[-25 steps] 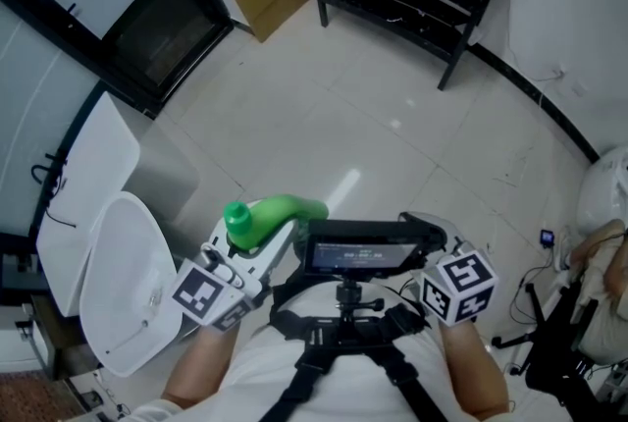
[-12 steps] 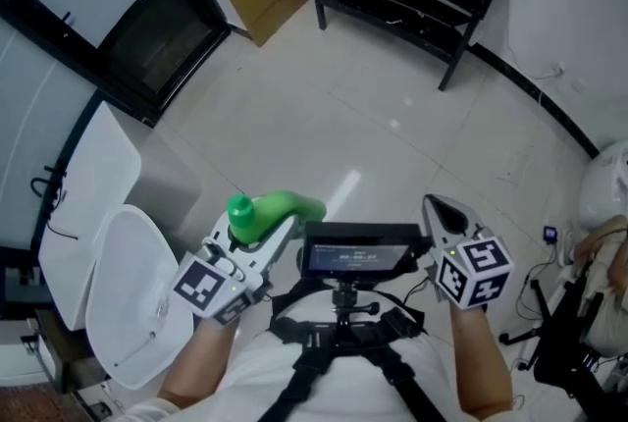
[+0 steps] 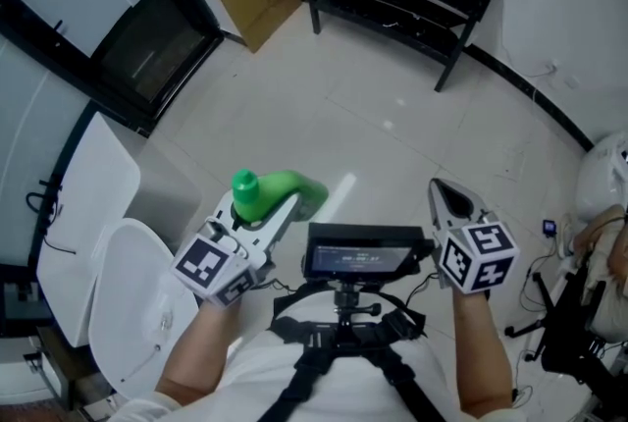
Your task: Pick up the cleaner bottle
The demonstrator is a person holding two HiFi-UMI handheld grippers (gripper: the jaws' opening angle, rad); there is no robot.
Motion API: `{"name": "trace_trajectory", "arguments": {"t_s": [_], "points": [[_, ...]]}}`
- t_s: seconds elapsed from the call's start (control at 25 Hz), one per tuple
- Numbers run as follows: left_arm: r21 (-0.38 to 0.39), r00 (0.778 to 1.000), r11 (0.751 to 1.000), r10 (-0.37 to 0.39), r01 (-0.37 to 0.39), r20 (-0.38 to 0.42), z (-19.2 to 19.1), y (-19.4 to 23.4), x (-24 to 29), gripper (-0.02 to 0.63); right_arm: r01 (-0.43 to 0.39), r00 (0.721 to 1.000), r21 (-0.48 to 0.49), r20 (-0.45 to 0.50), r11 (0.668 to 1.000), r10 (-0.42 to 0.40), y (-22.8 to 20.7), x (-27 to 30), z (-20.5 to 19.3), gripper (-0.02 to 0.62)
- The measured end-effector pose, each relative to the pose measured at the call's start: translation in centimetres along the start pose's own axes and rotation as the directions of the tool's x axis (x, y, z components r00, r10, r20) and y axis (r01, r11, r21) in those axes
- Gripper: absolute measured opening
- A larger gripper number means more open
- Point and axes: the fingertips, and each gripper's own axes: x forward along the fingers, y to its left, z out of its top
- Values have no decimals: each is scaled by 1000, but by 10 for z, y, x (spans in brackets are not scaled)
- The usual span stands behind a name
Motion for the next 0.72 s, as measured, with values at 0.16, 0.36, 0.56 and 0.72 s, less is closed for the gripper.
{"name": "trace_trajectory", "arguments": {"t_s": [0.16, 0.36, 0.56, 0.72], "points": [[-11, 1000, 1000, -23, 23, -7, -1, 4, 5, 158, 10, 1000, 3, 0, 1000, -10, 6, 4, 2, 3], [-11, 999, 999, -49, 49, -3, -1, 6, 11, 158, 15, 1000, 2, 1, 1000, -15, 12, 5, 4, 3], [-14, 998, 998, -68, 68, -3, 0, 6, 18, 158, 16, 1000, 0, -2, 1000, -16, 14, 7, 5, 3], [-19, 997, 997, -81, 80, -5, 0, 4, 22, 158, 12, 1000, -1, -5, 1000, -12, 16, 9, 4, 3]]}}
